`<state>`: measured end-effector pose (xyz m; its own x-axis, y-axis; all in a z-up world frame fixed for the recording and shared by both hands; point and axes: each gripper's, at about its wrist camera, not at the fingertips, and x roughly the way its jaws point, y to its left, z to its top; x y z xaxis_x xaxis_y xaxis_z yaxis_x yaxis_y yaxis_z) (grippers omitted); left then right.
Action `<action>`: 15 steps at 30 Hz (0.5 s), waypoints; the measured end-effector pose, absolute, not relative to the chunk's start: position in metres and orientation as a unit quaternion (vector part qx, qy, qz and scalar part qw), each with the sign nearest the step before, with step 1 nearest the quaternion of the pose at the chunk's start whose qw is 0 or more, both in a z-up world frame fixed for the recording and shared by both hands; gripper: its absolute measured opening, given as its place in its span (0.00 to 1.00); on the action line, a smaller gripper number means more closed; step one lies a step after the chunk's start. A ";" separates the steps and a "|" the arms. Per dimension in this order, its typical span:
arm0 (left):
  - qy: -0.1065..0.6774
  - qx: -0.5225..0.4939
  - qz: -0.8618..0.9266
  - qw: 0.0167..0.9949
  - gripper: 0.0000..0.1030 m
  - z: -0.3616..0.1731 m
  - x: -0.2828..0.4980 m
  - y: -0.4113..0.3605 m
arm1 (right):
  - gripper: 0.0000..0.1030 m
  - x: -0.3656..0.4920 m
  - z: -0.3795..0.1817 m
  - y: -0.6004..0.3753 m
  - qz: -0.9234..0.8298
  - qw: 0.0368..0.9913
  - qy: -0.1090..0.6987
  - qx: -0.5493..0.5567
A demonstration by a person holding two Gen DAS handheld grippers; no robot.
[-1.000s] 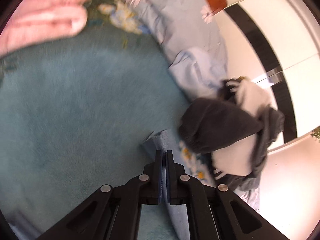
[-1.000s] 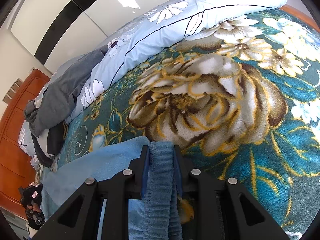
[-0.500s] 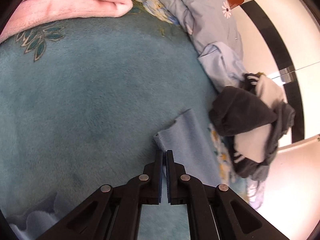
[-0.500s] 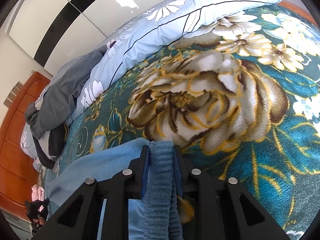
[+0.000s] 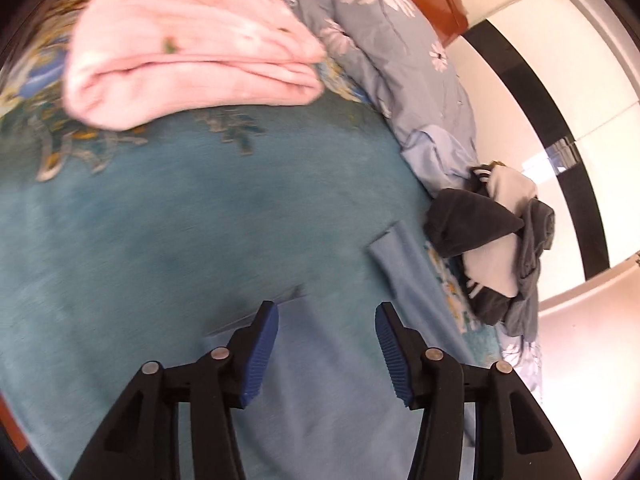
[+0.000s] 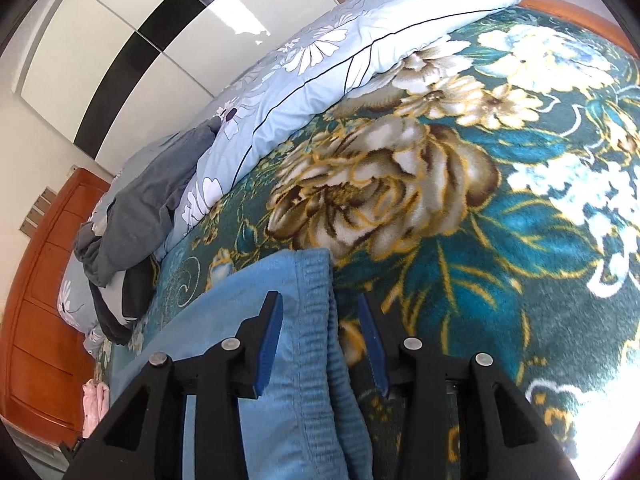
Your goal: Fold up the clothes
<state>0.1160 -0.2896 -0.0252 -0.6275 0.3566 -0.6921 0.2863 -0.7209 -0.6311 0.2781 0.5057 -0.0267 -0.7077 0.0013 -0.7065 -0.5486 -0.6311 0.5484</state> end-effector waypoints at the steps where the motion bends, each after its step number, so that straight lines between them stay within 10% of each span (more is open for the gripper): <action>1: -0.373 -0.433 0.820 0.014 0.54 -0.028 0.125 -0.295 | 0.40 0.285 -0.026 0.503 0.833 0.166 0.398 -0.345; 15: -0.397 -0.434 0.807 0.051 0.54 -0.055 0.158 -0.298 | 0.40 0.390 -0.032 0.455 0.801 0.150 0.461 -0.352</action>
<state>0.1584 -0.2980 -0.0550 -0.6175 0.4268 -0.6607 0.2634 -0.6793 -0.6850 0.3898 0.4552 -0.0322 -0.7074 -0.0851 -0.7017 -0.5642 -0.5298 0.6332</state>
